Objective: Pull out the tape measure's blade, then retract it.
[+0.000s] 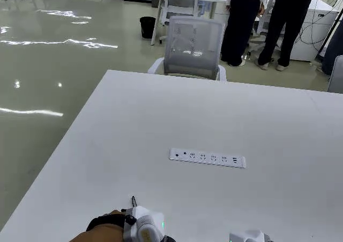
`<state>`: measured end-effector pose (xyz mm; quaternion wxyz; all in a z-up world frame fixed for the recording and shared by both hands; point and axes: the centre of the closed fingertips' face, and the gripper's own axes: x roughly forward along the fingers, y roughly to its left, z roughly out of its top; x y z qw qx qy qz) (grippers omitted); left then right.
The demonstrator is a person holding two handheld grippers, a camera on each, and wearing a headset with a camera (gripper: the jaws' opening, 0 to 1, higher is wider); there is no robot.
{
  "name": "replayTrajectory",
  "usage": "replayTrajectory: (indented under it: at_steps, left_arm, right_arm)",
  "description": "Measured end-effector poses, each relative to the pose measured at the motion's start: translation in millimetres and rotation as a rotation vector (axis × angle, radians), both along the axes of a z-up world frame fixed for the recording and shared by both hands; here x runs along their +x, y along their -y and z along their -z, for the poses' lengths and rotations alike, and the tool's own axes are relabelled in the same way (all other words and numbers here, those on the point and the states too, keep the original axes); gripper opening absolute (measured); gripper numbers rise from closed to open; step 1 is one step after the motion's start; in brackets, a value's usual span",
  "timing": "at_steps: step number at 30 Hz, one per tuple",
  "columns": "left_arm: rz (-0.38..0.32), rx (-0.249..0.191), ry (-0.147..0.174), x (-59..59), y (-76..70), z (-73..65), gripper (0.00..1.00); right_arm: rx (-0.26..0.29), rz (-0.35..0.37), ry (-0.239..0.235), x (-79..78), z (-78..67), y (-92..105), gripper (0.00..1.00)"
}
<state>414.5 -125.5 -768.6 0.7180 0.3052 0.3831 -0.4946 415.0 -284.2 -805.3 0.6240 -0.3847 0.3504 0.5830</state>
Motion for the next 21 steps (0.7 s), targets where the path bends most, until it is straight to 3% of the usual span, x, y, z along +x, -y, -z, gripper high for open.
replayTrajectory:
  at_steps: [21]
  left_arm:
    - [-0.009,-0.003,-0.003,-0.3,0.5,-0.2,0.28]
  right_arm:
    - [-0.014,0.01,0.004,0.7,-0.5,16.2,0.11]
